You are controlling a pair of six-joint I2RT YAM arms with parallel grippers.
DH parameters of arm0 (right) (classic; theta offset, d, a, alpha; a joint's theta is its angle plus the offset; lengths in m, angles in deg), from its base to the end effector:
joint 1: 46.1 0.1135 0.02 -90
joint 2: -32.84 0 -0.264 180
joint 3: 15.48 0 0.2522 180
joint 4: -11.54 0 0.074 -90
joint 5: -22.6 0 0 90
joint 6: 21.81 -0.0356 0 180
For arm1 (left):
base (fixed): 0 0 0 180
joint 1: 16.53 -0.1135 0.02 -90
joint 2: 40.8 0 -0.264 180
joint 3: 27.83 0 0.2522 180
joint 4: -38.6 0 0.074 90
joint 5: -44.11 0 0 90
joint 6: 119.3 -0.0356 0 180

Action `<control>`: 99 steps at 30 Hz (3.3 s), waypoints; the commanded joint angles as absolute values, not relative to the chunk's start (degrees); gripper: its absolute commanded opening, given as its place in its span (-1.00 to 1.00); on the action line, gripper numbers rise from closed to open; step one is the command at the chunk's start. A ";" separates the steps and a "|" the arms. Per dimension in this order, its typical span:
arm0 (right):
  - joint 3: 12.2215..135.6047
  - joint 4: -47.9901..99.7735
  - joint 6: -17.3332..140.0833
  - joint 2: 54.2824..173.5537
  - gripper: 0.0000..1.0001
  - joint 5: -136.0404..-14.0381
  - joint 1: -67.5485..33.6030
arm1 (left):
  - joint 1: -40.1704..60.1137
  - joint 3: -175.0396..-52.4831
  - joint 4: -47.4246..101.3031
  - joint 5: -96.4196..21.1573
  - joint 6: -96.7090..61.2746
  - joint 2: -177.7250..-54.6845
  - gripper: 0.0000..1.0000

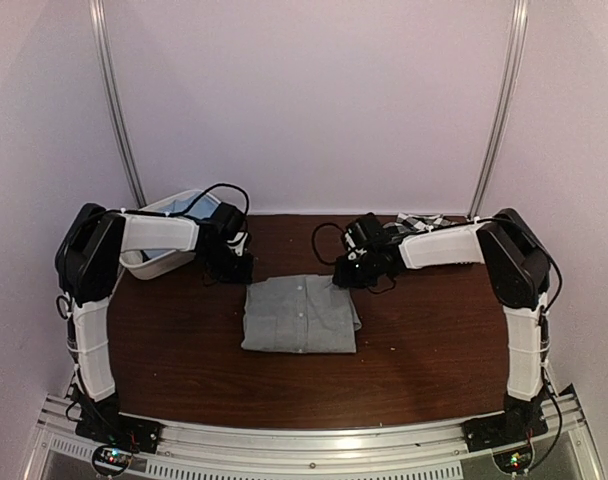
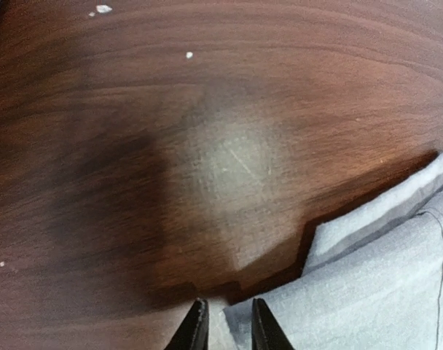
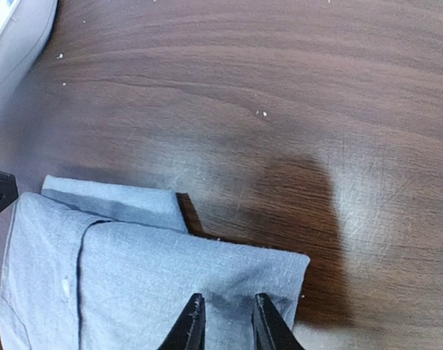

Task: Fold and stack the long sleeve shirts
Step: Smooth out the square-folded shirt at the center of the board, then pick up the square-folded shirt from the center of the board.

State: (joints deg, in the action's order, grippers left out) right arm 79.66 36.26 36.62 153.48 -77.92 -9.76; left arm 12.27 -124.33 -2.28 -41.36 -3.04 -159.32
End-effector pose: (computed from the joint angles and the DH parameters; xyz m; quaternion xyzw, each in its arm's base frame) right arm 0.3602 0.2730 0.1483 -0.0701 0.9343 0.2607 0.2329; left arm 0.3752 -0.2095 0.1534 0.0308 0.9710 -0.1423 0.1898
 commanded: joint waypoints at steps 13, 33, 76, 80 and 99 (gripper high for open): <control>83.17 39.16 37.76 148.98 -0.48 -77.50 -8.27 | 23.34 -102.08 -0.10 -31.08 5.27 -134.69 -0.57; 84.05 39.02 37.38 154.18 -0.51 -78.84 -9.03 | 26.56 -89.24 2.23 -34.30 11.23 -129.79 -0.57; 61.94 35.62 35.59 128.23 -0.19 -77.89 -6.53 | 17.43 -92.03 20.37 -19.58 18.72 -143.19 -0.25; 61.50 35.23 35.42 128.32 -0.18 -77.93 -6.39 | 17.55 -91.14 22.74 -20.53 20.73 -143.97 -0.63; 58.93 34.06 34.42 128.78 -0.17 -78.08 -3.76 | 15.80 -95.23 6.41 -22.47 8.00 -137.27 -1.00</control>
State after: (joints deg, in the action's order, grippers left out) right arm 59.58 35.71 35.17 129.94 -78.03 -5.15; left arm 17.08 -93.36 13.57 -21.80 14.17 -141.42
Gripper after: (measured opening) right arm 0.413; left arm 0.032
